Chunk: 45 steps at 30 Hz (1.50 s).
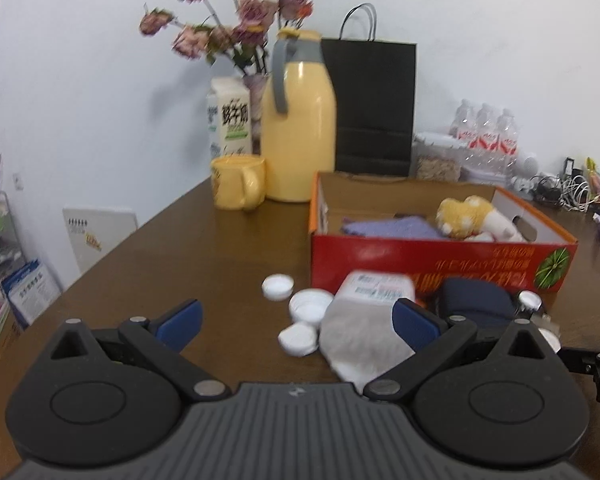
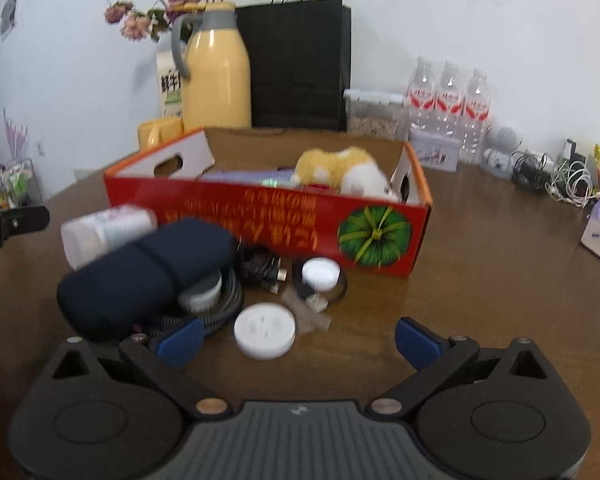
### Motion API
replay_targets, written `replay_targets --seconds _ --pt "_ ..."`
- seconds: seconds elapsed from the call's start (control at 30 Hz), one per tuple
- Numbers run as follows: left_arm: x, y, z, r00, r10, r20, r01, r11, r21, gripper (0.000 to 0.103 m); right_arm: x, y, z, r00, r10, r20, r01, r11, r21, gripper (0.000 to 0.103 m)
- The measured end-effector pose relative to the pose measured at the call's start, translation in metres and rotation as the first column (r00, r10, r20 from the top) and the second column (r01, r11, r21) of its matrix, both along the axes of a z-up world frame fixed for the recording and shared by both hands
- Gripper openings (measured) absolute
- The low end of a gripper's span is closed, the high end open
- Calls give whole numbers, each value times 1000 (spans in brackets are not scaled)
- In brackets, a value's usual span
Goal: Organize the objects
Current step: 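Move back to the table and grasp the white round lid with the right gripper, then grasp a white bottle cap on the table with the left gripper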
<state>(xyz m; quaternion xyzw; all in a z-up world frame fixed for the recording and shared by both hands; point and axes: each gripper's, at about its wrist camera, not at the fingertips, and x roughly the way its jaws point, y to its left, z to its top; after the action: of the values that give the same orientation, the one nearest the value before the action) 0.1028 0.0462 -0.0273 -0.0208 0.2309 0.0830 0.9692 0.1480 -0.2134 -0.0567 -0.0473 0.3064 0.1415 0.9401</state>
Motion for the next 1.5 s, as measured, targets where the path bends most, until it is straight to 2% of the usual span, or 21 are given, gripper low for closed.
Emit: replay_targets --seconds 0.27,0.43,0.53,0.97,1.17,1.5 --pt "-5 6 -3 1000 15 -15 -15 1000 -10 103 1 10 -7 999 46 -29 -46 999 6 68" --pt "-6 6 -3 1000 16 -15 -16 1000 -15 103 5 12 -8 997 64 -46 -63 998 15 42" --pt "-6 6 -3 1000 18 -17 -18 1000 -17 103 9 14 -11 996 64 -59 -63 998 10 37" --pt "-3 7 -7 999 23 -34 -23 1000 -21 103 19 21 -13 996 80 -50 -80 997 7 37" --pt "1 14 -6 999 42 -34 -43 999 -21 103 14 17 -8 997 80 -9 -79 997 26 37" --pt "31 38 2 996 87 -32 -86 996 29 103 14 10 3 997 63 46 -64 998 26 37"
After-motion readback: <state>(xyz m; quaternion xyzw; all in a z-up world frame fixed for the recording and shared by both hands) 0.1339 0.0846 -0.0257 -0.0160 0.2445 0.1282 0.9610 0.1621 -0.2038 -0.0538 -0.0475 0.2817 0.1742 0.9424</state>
